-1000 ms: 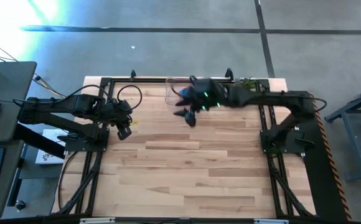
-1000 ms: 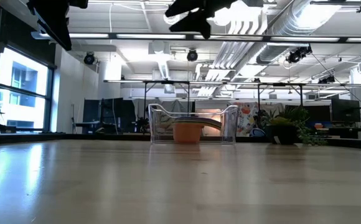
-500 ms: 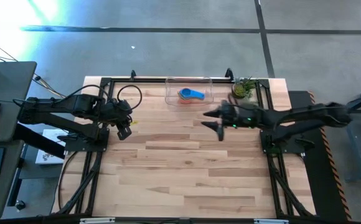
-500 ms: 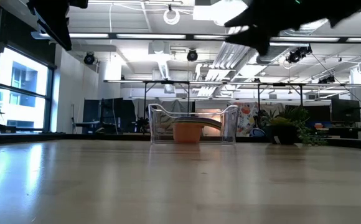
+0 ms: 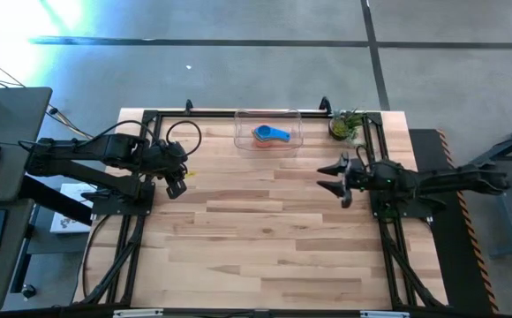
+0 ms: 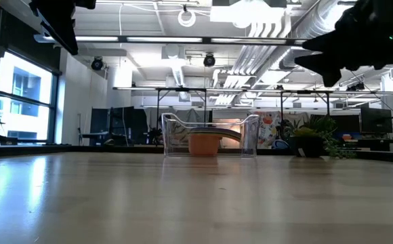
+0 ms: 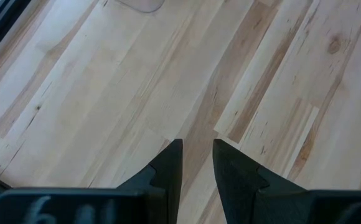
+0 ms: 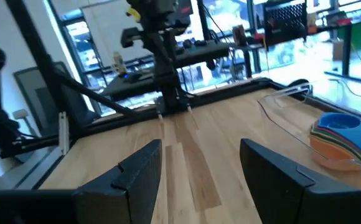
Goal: Nest measuring cups in basket
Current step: Return to Home Position
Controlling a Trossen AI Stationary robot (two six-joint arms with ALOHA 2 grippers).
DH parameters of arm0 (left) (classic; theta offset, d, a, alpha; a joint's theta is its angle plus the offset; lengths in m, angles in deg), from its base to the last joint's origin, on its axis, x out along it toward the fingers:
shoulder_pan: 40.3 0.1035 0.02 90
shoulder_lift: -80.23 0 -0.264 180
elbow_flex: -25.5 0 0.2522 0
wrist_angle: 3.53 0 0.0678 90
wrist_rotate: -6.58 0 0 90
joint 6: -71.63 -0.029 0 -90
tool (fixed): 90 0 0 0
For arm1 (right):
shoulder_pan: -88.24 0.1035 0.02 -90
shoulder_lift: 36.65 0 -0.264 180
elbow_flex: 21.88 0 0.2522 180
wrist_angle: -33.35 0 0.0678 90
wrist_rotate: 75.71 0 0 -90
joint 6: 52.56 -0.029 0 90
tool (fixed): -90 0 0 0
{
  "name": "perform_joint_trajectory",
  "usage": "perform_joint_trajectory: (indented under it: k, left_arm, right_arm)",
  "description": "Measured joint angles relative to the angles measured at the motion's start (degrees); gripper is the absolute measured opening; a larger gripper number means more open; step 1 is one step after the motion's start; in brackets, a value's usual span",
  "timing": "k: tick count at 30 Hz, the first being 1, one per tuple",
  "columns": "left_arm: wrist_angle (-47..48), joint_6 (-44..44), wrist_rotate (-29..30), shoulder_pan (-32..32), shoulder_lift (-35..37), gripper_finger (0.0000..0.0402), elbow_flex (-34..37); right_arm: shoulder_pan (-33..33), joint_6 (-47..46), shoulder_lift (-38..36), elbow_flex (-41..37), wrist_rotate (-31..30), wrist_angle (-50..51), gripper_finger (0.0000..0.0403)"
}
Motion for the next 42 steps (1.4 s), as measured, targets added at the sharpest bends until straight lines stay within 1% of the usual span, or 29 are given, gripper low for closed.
perform_joint_trajectory:
  k: [5,10,12,15,17,22,42]
  left_arm:
    - [0.0,0.0,0.0,-0.01,0.0,0.0078,0.0]
    - [0.01,0.0,0.0,0.01,-0.01,0.0078,0.0]
    - [0.01,0.0,0.0,-0.01,0.0,0.0078,0.0]
    - [-0.01,0.0,0.0,-0.01,0.0,0.0078,0.0]
    - [0.0,0.0,0.0,-0.01,-0.01,0.0078,0.0]
    - [-0.01,0.0,0.0,-0.01,-0.01,0.0078,0.0]
    - [-0.01,0.0,0.0,0.0,0.01,0.0078,0.0]
  right_arm:
    - [0.0,0.32,-7.52,-3.88,0.62,1.4,0.0209]
    - [0.0,2.41,-12.08,-3.82,3.55,10.27,0.0209]
    - [0.0,2.44,-13.05,-3.82,3.65,13.6,0.0209]
    - [0.0,2.17,-13.42,-3.82,3.66,18.17,0.0209]
    - [0.0,0.85,-13.4,-3.82,3.67,19.25,0.0209]
    - [0.0,-1.92,-13.4,-3.82,2.99,19.35,0.0209]
    - [0.0,-2.1,-13.4,-3.82,2.87,19.52,0.0209]
